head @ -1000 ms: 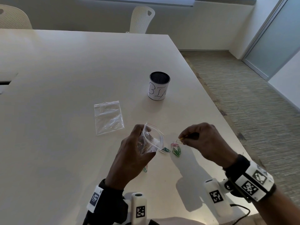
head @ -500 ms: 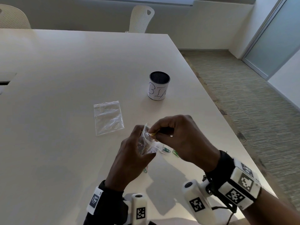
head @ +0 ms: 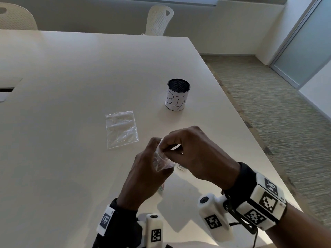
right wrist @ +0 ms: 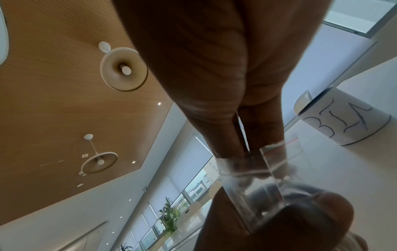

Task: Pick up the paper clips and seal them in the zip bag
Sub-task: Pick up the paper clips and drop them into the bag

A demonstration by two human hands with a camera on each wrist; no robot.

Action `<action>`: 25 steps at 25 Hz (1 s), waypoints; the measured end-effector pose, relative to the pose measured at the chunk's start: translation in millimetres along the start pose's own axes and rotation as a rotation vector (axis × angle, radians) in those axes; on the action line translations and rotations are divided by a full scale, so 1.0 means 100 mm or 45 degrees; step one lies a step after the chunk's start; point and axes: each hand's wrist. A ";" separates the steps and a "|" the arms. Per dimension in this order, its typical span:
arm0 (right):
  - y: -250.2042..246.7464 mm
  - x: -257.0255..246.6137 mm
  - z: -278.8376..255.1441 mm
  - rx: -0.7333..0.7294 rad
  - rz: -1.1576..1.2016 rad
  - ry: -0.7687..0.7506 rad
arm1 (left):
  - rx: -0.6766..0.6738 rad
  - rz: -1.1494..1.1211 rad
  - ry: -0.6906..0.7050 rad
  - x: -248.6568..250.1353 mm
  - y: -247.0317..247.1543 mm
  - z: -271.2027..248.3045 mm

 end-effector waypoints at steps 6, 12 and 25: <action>-0.06 -0.07 0.01 0.029 -0.012 -0.092 | 0.006 -0.003 0.017 -0.01 -0.01 -0.01; -0.37 0.38 -0.09 0.156 -0.185 0.343 | 0.036 -0.028 0.045 -0.03 -0.02 0.01; 0.07 1.02 -0.16 0.024 -0.316 0.571 | 0.034 -0.032 0.049 -0.02 -0.02 -0.01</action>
Point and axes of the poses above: each hand's wrist, its own z-axis towards the middle knuckle, its own y-axis out of the palm, x = y × z, and after that the axes turned 11 degrees about y, right-handed
